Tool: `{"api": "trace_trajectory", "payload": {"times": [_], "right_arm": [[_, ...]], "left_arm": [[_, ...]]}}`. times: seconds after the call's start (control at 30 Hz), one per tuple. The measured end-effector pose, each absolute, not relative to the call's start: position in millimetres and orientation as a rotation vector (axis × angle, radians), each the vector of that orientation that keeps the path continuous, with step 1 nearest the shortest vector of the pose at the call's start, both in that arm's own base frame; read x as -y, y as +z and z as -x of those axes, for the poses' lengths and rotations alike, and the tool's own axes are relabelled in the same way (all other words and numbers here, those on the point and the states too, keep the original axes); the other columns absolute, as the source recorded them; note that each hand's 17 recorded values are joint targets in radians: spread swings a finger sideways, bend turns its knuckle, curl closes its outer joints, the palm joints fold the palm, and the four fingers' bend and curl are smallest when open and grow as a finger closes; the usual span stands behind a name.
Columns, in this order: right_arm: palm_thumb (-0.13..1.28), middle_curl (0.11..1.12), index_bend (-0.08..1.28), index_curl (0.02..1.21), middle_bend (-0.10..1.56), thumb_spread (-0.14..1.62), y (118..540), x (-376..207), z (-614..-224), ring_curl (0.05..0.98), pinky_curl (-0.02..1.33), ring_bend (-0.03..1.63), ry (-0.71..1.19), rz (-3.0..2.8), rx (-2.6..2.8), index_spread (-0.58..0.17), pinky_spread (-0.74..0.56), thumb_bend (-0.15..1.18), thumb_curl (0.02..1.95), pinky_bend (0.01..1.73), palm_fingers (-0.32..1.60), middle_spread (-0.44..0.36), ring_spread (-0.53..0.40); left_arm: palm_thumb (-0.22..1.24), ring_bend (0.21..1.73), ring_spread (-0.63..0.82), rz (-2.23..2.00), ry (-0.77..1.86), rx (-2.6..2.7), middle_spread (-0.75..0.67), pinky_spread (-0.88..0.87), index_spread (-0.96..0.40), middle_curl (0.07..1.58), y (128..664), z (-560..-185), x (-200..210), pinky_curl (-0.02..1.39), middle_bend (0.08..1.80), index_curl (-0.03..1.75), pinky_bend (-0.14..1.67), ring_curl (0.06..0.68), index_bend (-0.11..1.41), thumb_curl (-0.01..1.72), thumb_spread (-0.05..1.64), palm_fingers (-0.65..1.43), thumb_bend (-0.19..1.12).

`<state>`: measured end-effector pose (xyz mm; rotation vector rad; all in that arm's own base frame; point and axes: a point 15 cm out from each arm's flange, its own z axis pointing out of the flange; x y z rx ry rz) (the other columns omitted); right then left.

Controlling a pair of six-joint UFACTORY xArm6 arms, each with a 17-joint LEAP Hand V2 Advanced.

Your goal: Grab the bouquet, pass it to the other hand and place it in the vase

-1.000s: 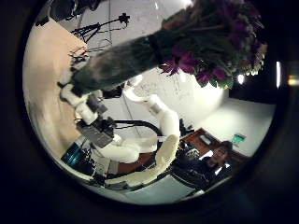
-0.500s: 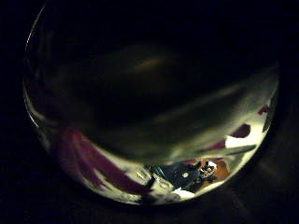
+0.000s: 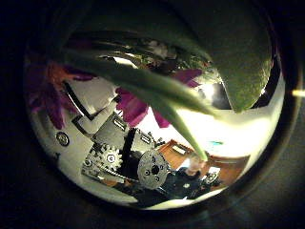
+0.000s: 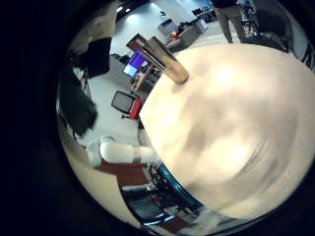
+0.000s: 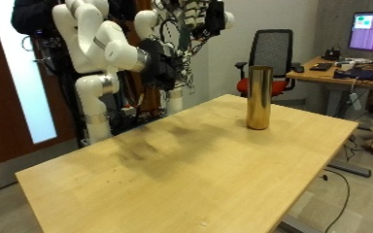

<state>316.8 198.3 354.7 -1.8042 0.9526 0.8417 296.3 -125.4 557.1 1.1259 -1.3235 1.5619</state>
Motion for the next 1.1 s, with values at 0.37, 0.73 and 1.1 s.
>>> {"api": "trace_trajectory", "payload": {"times": [0.37, 0.73, 1.1], "right_arm": [[0.69, 0.34, 0.14, 0.40, 0.29, 0.93, 365.5, -185.7, -317.0, 0.282, 0.58, 0.53, 1.012, 1.727, -0.938, -0.279, 0.31, -0.03, 0.49, 0.52, -0.11, 0.141, 0.164], [0.70, 0.30, 0.15, 0.26, 0.18, 0.94, 362.5, -178.7, -319.3, 0.244, 0.43, 0.42, 1.015, 1.707, -0.953, -0.269, 0.42, -0.03, 0.45, 0.48, -0.02, 0.163, 0.215], [0.72, 0.29, 0.17, 0.27, 0.18, 0.94, 360.0, -178.8, -319.9, 0.242, 0.37, 0.38, 1.020, 1.702, -0.953, -0.272, 0.41, -0.03, 0.45, 0.49, 0.01, 0.150, 0.211]], "left_arm": [[1.09, 1.49, -0.39, -1.179, 1.659, 1.464, -0.44, -0.52, -0.68, 0.79, 605.5, -309.1, 96.3, 0.70, 1.31, 0.82, 1.21, 0.581, 0.87, 0.83, 0.14, 1.07, -0.02], [1.09, 1.49, -0.38, -1.368, 1.877, 1.505, -0.42, -0.53, -0.72, 0.76, 660.3, -335.5, -11.6, 0.75, 1.33, 1.08, 1.17, 0.581, 0.72, 0.88, 0.12, 1.08, -0.02], [1.09, 1.48, -0.37, -1.498, 1.934, 1.432, -0.40, -0.55, -0.75, 0.75, 630.6, -363.0, -86.1, 0.79, 1.32, 1.23, 1.13, 0.580, 0.63, 0.91, 0.11, 1.09, -0.02]]}}
